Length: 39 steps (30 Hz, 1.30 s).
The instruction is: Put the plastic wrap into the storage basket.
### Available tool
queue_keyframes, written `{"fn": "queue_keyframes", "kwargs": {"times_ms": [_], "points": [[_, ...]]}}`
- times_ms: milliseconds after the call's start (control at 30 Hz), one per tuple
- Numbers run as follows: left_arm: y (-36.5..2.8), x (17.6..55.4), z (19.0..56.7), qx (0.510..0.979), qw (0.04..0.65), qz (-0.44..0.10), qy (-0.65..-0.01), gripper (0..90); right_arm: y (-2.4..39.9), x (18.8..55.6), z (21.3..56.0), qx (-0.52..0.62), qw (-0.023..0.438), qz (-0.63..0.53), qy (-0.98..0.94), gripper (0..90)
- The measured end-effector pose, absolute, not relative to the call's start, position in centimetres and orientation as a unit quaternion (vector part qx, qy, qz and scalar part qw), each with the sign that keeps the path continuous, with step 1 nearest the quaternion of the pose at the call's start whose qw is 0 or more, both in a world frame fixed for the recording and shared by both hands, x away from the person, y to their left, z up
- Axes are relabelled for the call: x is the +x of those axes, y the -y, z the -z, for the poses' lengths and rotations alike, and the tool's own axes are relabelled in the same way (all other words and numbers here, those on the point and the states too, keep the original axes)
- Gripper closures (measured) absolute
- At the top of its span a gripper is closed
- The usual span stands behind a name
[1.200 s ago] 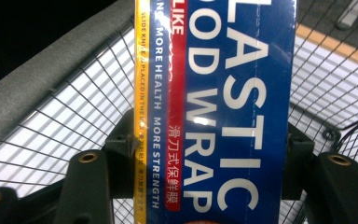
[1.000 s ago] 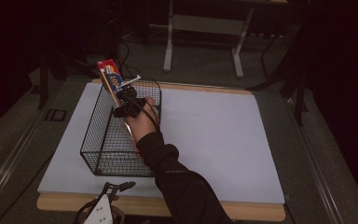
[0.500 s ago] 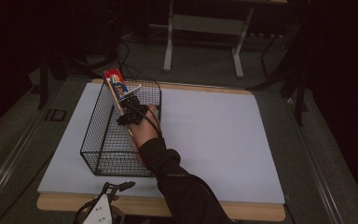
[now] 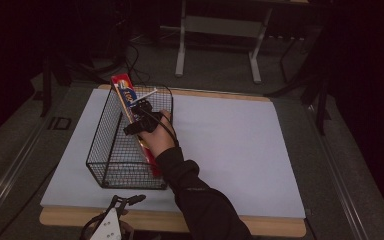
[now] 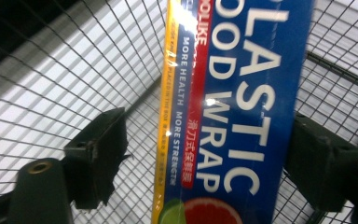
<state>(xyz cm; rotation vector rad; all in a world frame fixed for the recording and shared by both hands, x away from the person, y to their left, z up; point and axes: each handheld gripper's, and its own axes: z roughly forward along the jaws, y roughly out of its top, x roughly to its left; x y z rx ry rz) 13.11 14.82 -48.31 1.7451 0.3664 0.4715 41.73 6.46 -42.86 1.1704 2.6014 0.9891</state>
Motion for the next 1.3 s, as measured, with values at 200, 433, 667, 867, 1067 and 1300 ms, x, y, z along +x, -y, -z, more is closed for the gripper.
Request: {"fn": "queue_keyframes", "kwargs": {"times_ms": [200,433,667,867,1067,1300], "points": [[-14.8,13.2,48.4,0.754,0.603,-0.205,-0.161,0.0,-5.3,40.9,41.8,0.36,0.067,-0.348,-0.863,13.7],[-14.7,13.2,48.4,0.756,0.601,-0.205,-0.162,0.0,-3.3,40.5,40.9,0.342,0.077,-0.365,-0.862,13.4],[-14.7,13.3,48.5,0.756,0.599,-0.204,-0.166,0.0,-1.3,40.0,40.3,0.336,0.083,-0.37,-0.862,13.6],[-14.6,13.4,48.6,0.756,0.599,-0.205,-0.169,0.0,0.9,39.2,39.6,0.334,0.086,-0.379,-0.859,13.8],[-14.5,13.5,48.6,0.758,0.596,-0.205,-0.169,0.0,3.0,38.5,39.3,0.333,0.076,-0.394,-0.853,13.8],[-14.5,13.6,48.6,0.757,0.596,-0.205,-0.171,0.0,5.4,37.5,39.4,0.332,0.065,-0.403,-0.85,13.8]]}}
